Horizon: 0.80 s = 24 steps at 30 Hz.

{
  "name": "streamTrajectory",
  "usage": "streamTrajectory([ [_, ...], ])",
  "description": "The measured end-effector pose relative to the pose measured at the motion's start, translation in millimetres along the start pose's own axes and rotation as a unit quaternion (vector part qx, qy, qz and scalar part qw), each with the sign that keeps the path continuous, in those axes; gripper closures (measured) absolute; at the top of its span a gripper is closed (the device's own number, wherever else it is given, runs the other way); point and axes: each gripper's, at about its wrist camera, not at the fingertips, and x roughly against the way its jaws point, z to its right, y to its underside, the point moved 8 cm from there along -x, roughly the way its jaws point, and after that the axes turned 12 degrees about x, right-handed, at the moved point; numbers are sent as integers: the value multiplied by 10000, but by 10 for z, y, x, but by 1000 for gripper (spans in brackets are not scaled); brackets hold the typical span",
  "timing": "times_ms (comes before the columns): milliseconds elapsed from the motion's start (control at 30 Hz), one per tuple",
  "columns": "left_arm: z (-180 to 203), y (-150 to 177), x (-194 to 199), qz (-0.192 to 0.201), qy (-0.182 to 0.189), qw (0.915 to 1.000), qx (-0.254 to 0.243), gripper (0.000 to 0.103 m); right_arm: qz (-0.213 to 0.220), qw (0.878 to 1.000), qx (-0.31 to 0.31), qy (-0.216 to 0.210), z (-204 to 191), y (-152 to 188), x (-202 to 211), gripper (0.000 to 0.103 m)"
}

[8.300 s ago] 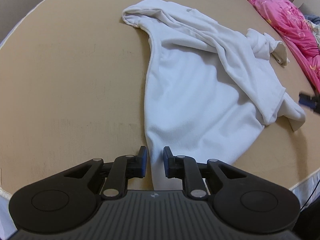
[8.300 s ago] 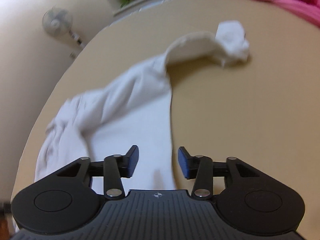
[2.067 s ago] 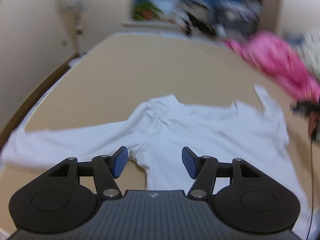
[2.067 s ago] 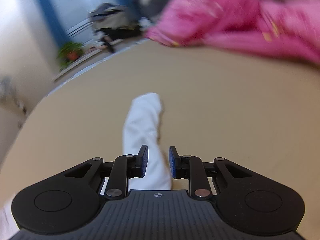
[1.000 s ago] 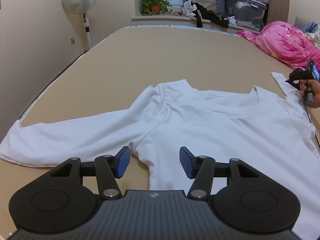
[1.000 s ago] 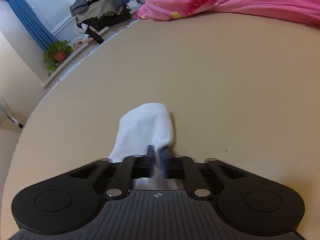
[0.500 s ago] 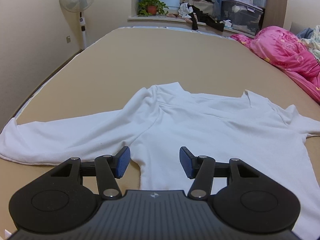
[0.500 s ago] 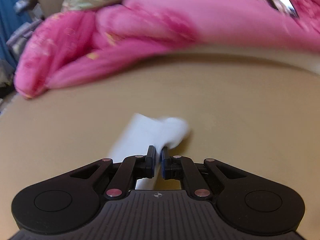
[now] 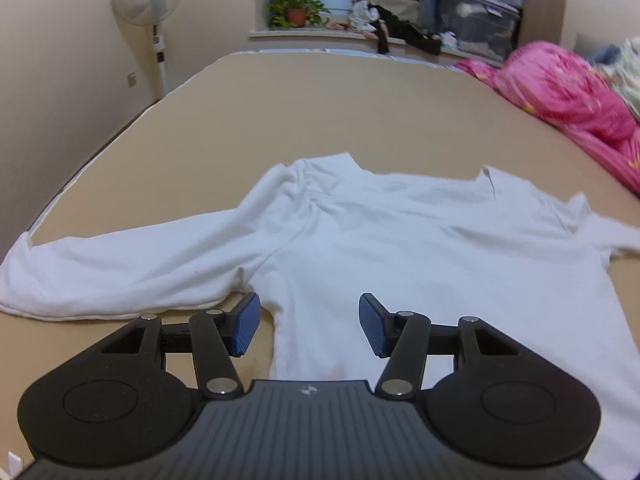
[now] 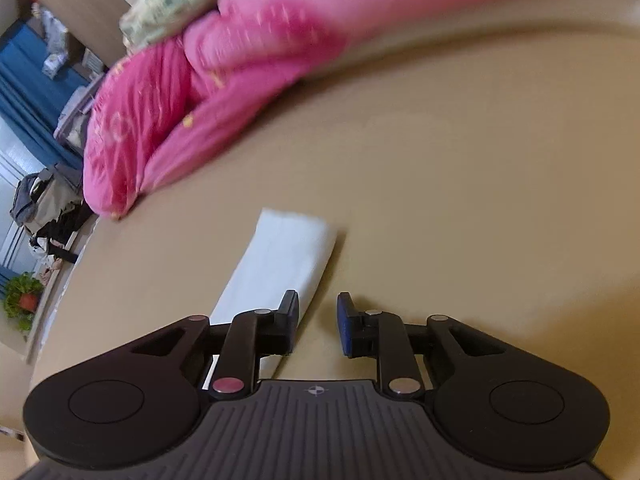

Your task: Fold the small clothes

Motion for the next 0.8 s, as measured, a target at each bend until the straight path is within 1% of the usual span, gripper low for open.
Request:
streamTrajectory([
  [67,4,46,-20,-40,-26,9999,-97,43,63,9999,69,39,-97,-37,-103,80],
  [100,5,67,-33,-66,-53,9999,-142,43,72,9998,194,62,-167,-57,-147,94],
  [133,7,87,-47,-87,-78,9998,-187,43,122,9992,377,108,-219,18,-82,103],
  [167,8,104,-56,-98,-107,9996,-239,43,394,9971,526,390,-241,-44,-23,103],
  [200,11,124,-64,-120,-133,9994,-284,43,709,9931,467,811,-194,-109,86,103],
  [233,16,145,-71,-163,-127,9993,-305,43,789,9895,161,1197,-66,-154,138,103],
  [267,24,164,-74,-211,-94,9992,-318,43,668,9864,-76,1497,53,-154,157,102],
  [300,32,179,-64,-233,-67,9992,-333,43,447,9850,-146,1661,122,-134,164,99],
  [333,39,188,-45,-225,-63,9991,-354,43,253,9856,5,1675,94,-103,192,99],
  [367,42,195,-17,-216,-65,9990,-393,43,258,9863,251,1611,8,-80,276,99],
  [433,38,204,42,-217,-55,9989,-414,43,431,9857,963,1314,-315,18,541,99],
  [467,24,205,85,-211,-53,9990,-385,43,424,9850,1297,1059,-516,112,678,99],
  [533,-18,210,195,-189,-33,9993,-329,43,312,9863,1567,417,-870,384,1004,99],
  [600,-91,239,319,-186,-55,9995,-240,44,64,9850,1708,-220,-1192,700,1360,99],
  [633,-139,272,379,-230,-57,9996,-160,49,-37,9825,1805,-470,-1298,841,1557,99],
  [667,-200,322,435,-310,-70,9995,-59,54,-148,9780,1933,-764,-1453,1005,1766,98],
  [700,-276,393,490,-421,-102,9990,51,64,-237,9732,2062,-991,-1562,1167,1970,97],
  [733,-358,483,545,-554,-147,9982,156,70,-360,9655,2255,-1255,-1697,1346,2187,91],
  [767,-424,556,591,-657,-180,9974,245,71,-467,9580,2425,-1458,-1824,1482,2322,83],
  [800,-505,667,646,-792,-186,9960,376,71,-598,9495,2610,-1636,-1874,1679,2502,80],
])
